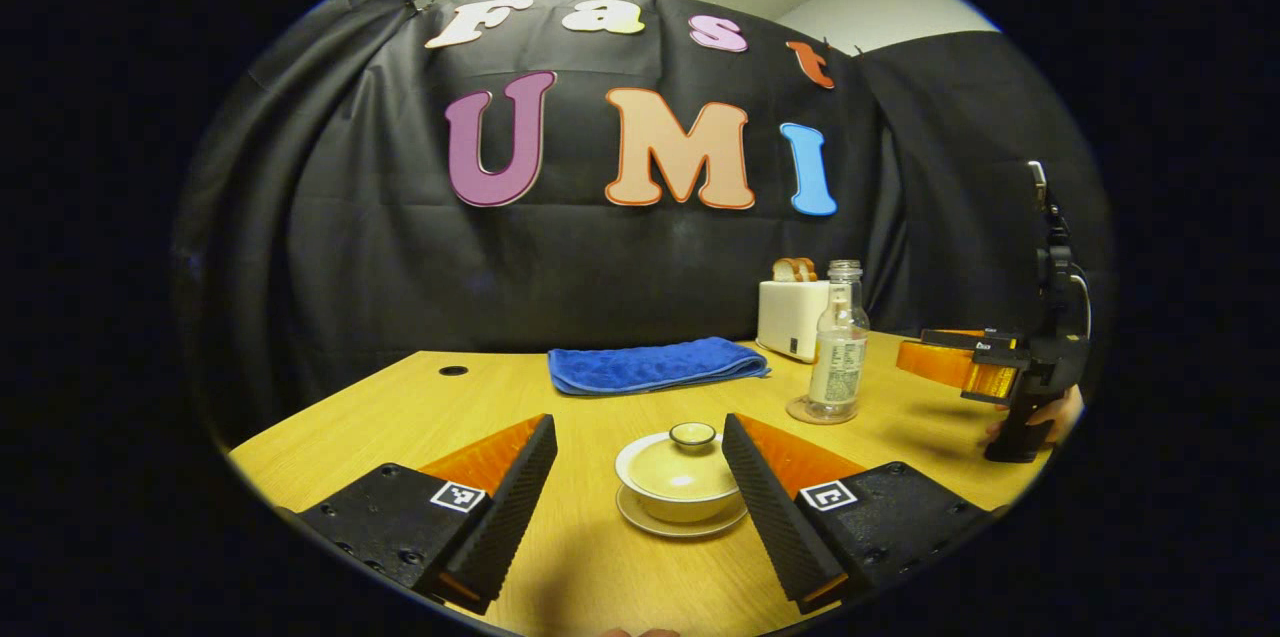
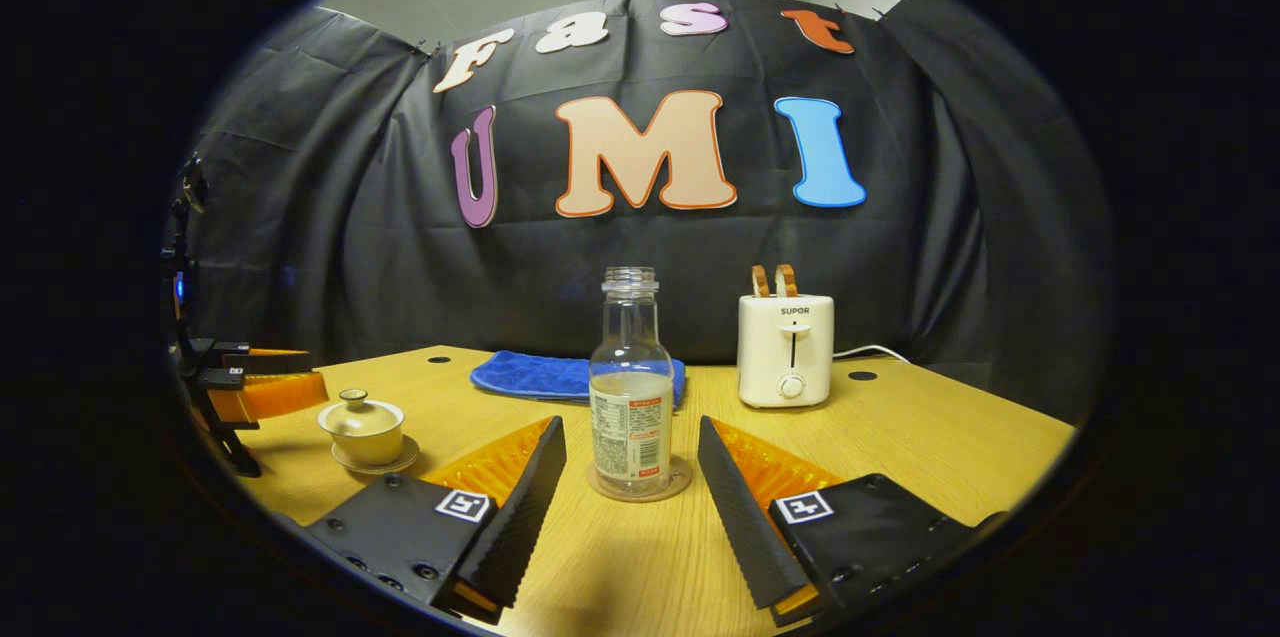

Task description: Open the teacup lid with one hand, grasp the water bottle and pour water into the teacup with the other hand; after pouring, place the water bottle on the coaster and then close the teacup lid.

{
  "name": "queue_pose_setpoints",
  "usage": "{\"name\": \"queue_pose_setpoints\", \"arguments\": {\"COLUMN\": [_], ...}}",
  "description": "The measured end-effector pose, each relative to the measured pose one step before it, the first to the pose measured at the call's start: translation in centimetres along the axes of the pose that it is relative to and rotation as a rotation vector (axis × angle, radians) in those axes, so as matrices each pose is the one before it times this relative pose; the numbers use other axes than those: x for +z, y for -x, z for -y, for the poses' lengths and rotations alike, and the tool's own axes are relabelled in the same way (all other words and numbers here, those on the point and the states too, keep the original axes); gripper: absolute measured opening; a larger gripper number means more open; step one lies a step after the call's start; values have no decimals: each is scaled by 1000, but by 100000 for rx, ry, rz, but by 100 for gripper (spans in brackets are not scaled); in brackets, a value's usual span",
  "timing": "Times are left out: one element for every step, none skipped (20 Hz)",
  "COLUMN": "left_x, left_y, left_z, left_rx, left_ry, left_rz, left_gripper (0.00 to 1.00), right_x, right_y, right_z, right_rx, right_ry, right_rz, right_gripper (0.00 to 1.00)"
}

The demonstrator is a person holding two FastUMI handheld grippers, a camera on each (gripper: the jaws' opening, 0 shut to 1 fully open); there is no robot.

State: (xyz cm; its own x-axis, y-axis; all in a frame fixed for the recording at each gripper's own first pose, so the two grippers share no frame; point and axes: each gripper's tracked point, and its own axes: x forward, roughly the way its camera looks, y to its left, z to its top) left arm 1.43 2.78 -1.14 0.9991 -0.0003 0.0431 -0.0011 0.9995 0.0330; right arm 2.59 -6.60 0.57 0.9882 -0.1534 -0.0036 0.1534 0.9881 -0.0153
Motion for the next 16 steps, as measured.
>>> {"name": "queue_pose_setpoints", "arguments": {"left_x": [-92,-34,36,-32,37,20,-52,-33,-32,45,-14,-7,41,144,-213,43], "left_y": [175,34,90,-83,114,-51,-47,-125,-108,-79,-194,-59,70,-17,-148,-81], "left_z": [-657,-561,-550,-472,-476,-355,-365,-539,-402,-303,-177,54,267,214,13,-135], "left_rx": [2946,3044,2956,2667,2533,2194,2264,2506,2037,1676,997,-140,-971,-1059,-352,394], "left_ry": [-70,85,-156,36,-132,-37,-57,-67,-34,-64,-47,-14,-16,155,-159,124], "left_rz": [-102,1,39,-219,113,-170,39,63,-101,119,-179,-64,274,687,-376,69], "left_gripper": [98,98,98,98,98,98,97,98,98,97,99,97,98,98,98,98], "right_x": [35,25,27,-20,-8,13,29,-40,23,7,-11,1,22,-19,27,-34], "right_y": [-18,90,25,37,-3,8,81,-38,15,-5,13,-46,-19,38,-27,77], "right_z": [340,280,205,102,145,282,262,65,-30,14,12,0,-4,22,70,336], "right_rx": [-1705,-1464,-1044,-741,-956,-1260,-1200,-561,-63,-16,3,14,9,16,-337,-1515], "right_ry": [67,39,9,64,36,72,16,1,17,18,-4,17,-5,6,72,12], "right_rz": [76,66,60,11,30,82,83,51,-29,21,-13,13,-22,26,-63,-5], "right_gripper": [83,83,85,87,83,83,83,83,83,83,83,83,82,82,82,83]}}
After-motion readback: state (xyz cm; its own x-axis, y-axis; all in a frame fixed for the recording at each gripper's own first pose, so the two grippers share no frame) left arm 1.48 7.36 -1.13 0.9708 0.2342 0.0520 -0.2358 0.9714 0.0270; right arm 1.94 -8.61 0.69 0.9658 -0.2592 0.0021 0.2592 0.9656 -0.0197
